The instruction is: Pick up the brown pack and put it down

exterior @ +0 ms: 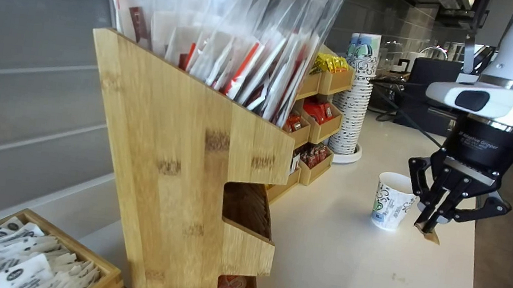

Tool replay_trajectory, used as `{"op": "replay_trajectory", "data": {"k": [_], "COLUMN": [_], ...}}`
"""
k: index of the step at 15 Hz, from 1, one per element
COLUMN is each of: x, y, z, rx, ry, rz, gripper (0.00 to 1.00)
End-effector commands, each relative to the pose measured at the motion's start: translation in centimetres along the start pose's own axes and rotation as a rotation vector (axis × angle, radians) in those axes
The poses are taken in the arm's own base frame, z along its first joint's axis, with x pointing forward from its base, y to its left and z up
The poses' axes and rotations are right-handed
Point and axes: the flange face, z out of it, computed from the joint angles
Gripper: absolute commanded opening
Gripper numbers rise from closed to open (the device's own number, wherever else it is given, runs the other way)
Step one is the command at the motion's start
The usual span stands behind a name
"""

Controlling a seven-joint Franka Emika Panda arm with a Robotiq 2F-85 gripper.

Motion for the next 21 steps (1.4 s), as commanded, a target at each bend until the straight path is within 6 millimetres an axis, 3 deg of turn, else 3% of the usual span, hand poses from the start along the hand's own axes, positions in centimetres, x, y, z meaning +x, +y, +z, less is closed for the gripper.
{"op": "replay_trajectory", "data": {"k": [1, 11, 12, 14, 21], "x": [1.3, 3.3, 3.3, 3.4, 4.0], "y": [0.5, 0.8, 0.8, 0.9, 1.4], "z": [1.9, 7.1, 7.6, 8.5, 9.7], "rx": [0.012, 0.015, 0.019, 0.033, 0.058], "ry": [-0.065, -0.061, -0.065, -0.073, -0.095], "rz": [-0.031, -0.063, -0.063, -0.061, -0.041], "gripper": [0.02, 0.03, 0.07, 0.33, 0.81]}}
